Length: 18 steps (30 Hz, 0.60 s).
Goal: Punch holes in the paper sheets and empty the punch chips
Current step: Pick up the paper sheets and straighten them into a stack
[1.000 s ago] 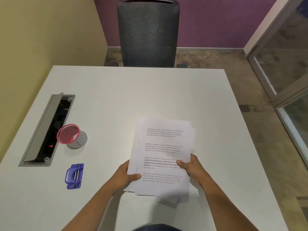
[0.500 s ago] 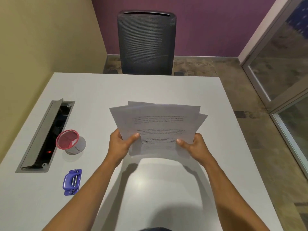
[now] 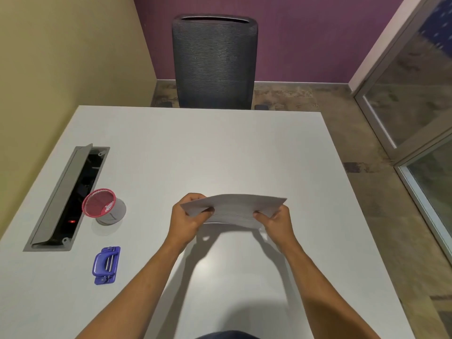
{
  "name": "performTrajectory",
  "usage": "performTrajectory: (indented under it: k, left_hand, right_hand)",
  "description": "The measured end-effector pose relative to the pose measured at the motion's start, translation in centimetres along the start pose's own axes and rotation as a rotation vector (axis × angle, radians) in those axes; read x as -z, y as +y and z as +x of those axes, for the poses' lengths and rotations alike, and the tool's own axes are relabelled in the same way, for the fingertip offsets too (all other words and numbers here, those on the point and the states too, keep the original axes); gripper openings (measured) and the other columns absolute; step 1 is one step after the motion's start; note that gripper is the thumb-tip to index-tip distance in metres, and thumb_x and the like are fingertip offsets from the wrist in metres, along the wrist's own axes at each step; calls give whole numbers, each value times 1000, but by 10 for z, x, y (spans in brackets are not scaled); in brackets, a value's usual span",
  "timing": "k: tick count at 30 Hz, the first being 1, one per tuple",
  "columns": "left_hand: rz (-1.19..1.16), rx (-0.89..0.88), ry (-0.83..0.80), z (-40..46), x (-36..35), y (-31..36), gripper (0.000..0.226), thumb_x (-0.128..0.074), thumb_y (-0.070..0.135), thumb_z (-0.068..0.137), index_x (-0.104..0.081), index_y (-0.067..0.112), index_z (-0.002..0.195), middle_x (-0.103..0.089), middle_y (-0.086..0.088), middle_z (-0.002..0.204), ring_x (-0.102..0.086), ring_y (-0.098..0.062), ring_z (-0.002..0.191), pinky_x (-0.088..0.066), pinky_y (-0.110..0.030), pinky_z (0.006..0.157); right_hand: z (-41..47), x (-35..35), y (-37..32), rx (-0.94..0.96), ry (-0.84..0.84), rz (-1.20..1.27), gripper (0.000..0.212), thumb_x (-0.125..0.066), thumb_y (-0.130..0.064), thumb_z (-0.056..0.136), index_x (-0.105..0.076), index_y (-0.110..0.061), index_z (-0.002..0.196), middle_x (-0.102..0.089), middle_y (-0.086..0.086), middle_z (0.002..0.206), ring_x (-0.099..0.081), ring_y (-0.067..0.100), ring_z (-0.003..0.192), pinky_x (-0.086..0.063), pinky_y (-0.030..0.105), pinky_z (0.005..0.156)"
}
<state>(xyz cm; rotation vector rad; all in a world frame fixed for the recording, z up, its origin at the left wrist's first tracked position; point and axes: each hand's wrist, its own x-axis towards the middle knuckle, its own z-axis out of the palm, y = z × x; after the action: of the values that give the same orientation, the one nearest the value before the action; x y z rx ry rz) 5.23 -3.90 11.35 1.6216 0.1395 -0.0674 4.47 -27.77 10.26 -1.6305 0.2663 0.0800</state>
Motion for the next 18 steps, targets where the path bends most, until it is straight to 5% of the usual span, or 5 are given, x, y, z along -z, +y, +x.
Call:
performTrajectory:
  k: [9,14,18]
  left_hand:
    - [-47,36,12,-3,4,-9,38,-83,11,70,-67,31,97,-72,10,96,-68,-12,94,-53,-26,78]
    - [-52,91,13,-8,-7,-15,31,-79,4,75,-70,28,91,-73,10,93,-67,-9,89,-54,-22,73]
    - [-77,86,88,-8,-10,-10,24,-80,11,77,-72,26,93,-76,9,92,-71,-8,88,-53,-20,74]
  right_hand:
    - [-1,5,10,-59,-45,-57,41,-68,11,80,-62,-8,116,-71,8,109,-68,17,99,-54,20,81]
    - [-2,-7,17,-86,47,-22,35,-65,12,82,-65,-7,110,-72,0,98,-70,-1,81,-51,11,67]
    - [2,-9,12,-48,57,-7,33,-66,9,83,-66,-13,108,-72,-3,98,-69,2,85,-50,13,71]
